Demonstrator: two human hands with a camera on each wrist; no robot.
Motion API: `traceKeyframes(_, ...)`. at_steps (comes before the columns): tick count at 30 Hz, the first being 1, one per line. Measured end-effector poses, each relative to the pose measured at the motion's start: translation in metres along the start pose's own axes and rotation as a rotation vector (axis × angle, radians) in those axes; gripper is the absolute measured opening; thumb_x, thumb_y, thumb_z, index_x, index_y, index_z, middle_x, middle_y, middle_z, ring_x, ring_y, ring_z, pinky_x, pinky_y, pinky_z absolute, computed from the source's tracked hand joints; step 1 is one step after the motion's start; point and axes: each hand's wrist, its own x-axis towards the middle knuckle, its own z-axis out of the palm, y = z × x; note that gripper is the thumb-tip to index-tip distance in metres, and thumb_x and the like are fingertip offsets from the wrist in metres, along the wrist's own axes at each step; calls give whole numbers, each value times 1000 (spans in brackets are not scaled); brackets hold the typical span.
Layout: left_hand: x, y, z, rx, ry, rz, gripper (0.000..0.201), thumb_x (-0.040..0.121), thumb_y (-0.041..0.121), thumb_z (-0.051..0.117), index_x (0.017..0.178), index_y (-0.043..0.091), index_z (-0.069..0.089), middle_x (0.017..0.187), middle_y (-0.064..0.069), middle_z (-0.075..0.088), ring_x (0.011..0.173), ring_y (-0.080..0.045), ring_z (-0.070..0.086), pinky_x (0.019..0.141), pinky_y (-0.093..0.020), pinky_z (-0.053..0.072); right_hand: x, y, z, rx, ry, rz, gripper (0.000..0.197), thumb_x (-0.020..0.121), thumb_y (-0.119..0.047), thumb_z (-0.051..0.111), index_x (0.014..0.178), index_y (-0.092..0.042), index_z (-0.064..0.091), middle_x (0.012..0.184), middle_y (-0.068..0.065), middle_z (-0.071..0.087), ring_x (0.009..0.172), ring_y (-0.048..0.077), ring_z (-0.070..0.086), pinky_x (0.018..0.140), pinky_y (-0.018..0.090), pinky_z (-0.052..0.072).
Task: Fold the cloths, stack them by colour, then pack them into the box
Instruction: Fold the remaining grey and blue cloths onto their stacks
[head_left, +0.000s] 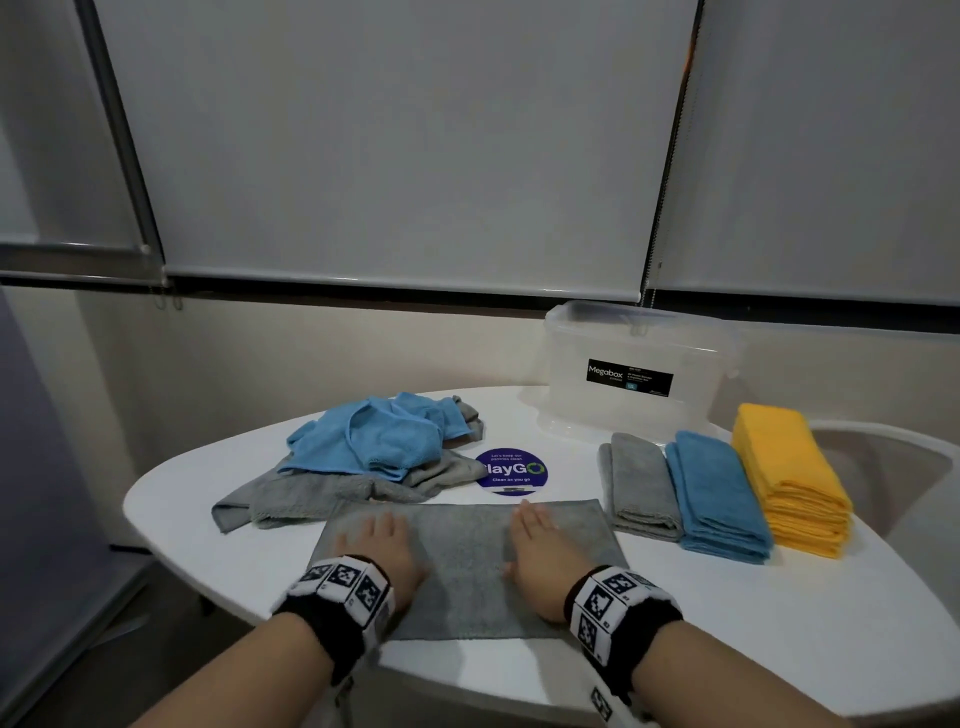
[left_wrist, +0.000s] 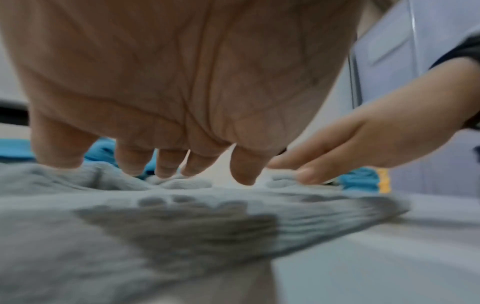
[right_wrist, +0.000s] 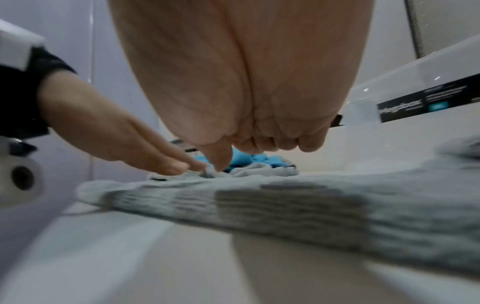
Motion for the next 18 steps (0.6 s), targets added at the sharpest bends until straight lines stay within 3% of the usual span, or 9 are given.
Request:
traceKeyframes(3, -21, 34, 12, 36, -74, 198, 66, 98, 40, 34, 153, 14, 7, 161, -4, 2, 147, -27, 4, 118, -49, 11, -6, -28, 14, -11, -131, -61, 74, 99, -28, 41, 151, -2, -4, 159, 14, -9, 147, 29, -8, 121, 41, 2)
traceKeyframes(6, -31, 57, 21, 213, -185, 358, 72, 98, 27, 41, 152, 5, -2, 160, -13, -6, 148, -29, -6, 120, -47, 0, -14, -42, 26, -6, -270, -55, 85, 95, -26, 50, 151, -5, -11, 159, 12, -14, 147, 29, -11, 120, 42, 0)
traceKeyframes(8, -33, 59, 25, 228, -209, 336, 71, 100, 28, 37, 151, 5, -7, 160, -11, -9, 147, -28, -9, 119, -47, -2, -19, -39, 30, -2, -267, -36, 84, 95, -25, 49, 151, -6, -11, 159, 11, -15, 147, 28, -12, 119, 42, -1)
traceKeyframes(12, -36, 38, 31, 14, -228, 216, 62, 100, 49, 20, 152, 28, -9, 158, 10, -17, 148, -18, -11, 115, -56, 1, -29, -21, 27, 56, -216, 19, 69, 102, -36, 30, 151, -6, -7, 159, 10, -14, 147, 25, -11, 119, 41, -1)
traceKeyframes(18, -34, -6, 45, -60, -100, 69, 73, 93, 67, 17, 152, 33, -8, 159, 10, -16, 148, -17, -9, 117, -54, 0, -44, 32, 25, 79, -165, 124, 68, 102, -44, 23, 152, -9, -8, 159, 7, -16, 147, 23, -13, 118, 41, -2)
